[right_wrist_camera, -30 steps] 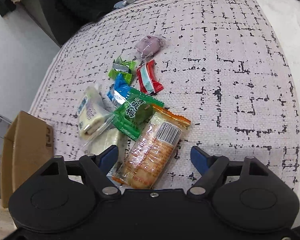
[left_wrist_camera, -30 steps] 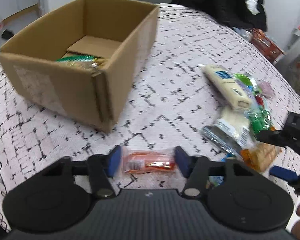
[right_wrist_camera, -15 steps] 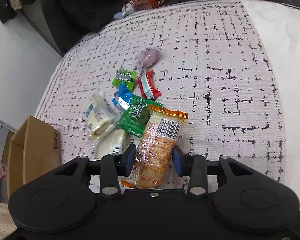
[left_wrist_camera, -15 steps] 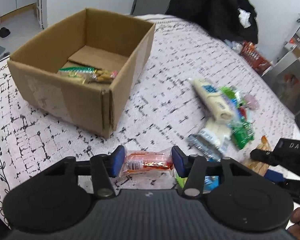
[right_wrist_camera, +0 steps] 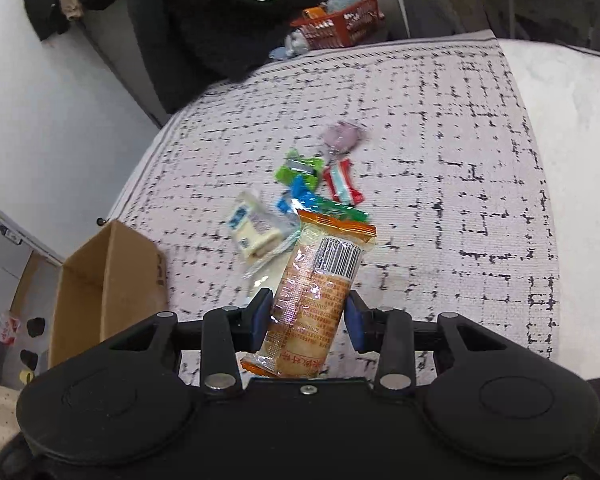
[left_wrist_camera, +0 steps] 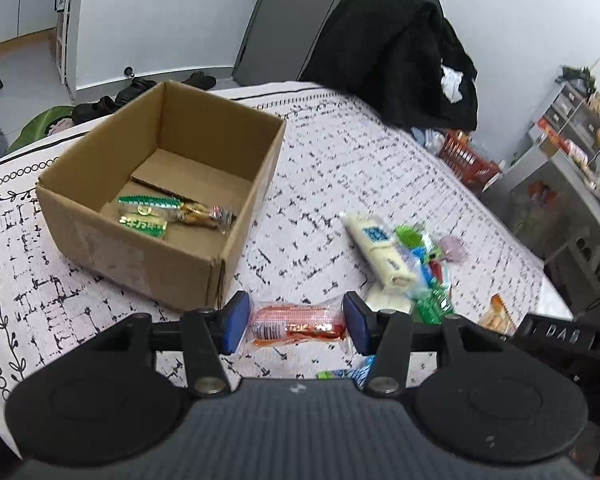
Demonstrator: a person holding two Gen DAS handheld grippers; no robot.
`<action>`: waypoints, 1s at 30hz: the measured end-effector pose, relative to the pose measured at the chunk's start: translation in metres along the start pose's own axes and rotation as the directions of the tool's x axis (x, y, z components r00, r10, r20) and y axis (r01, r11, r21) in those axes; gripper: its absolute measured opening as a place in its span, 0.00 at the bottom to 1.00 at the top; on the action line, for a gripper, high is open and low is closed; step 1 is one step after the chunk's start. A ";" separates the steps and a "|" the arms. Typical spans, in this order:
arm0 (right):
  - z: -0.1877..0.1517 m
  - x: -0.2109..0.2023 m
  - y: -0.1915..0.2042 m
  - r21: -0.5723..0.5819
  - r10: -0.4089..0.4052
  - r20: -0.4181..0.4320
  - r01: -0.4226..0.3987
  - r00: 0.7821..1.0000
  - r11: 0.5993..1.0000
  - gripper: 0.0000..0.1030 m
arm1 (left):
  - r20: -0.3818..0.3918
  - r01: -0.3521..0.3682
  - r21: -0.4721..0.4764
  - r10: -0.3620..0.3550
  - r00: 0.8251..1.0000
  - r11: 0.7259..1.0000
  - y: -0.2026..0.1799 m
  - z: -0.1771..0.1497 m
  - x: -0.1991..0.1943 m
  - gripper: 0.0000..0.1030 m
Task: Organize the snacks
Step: 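Carry both snacks over the cardboard box and open both tools to release them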
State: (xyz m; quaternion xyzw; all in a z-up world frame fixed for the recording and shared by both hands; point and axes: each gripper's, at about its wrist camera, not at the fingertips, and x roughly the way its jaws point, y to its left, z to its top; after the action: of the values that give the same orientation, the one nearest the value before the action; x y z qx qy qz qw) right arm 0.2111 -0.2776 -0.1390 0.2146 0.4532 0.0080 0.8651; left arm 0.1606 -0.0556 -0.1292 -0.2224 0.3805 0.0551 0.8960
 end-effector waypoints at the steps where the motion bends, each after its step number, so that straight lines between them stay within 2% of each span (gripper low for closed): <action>1: -0.001 -0.002 0.004 -0.007 0.005 0.003 -0.005 1.000 1.000 0.37 | 0.013 0.002 0.004 -0.002 1.000 1.000 0.001 0.003 -0.004 0.49; 3: -0.003 -0.007 0.011 -0.024 0.019 0.010 -0.019 1.000 1.000 0.37 | 0.059 -0.023 0.050 0.020 0.998 0.998 -0.001 0.010 -0.015 0.49; 6: -0.005 -0.010 0.023 -0.046 0.035 0.014 -0.035 0.999 0.998 0.37 | 0.084 -0.001 0.039 -0.002 0.996 0.999 0.007 0.022 -0.027 0.49; 9: -0.008 -0.012 0.034 -0.063 0.049 0.014 -0.048 0.999 0.997 0.37 | 0.121 -0.021 0.049 0.015 0.993 0.999 0.012 0.030 -0.036 0.49; 22: -0.015 -0.023 0.092 -0.157 0.130 0.031 -0.124 0.991 0.980 0.37 | 0.154 0.008 -0.024 -0.005 0.988 1.000 0.049 0.064 -0.049 0.49; 30: -0.018 -0.015 0.129 -0.215 0.172 0.021 -0.163 0.985 0.963 0.37 | 0.147 -0.014 -0.104 0.029 0.989 0.994 0.073 0.074 -0.040 0.50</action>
State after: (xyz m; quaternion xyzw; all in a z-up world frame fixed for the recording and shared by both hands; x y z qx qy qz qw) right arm 0.2109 -0.1574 -0.0873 0.1588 0.4128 0.1250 0.8881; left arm 0.1618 0.0449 -0.0813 -0.2594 0.3120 0.1006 0.9084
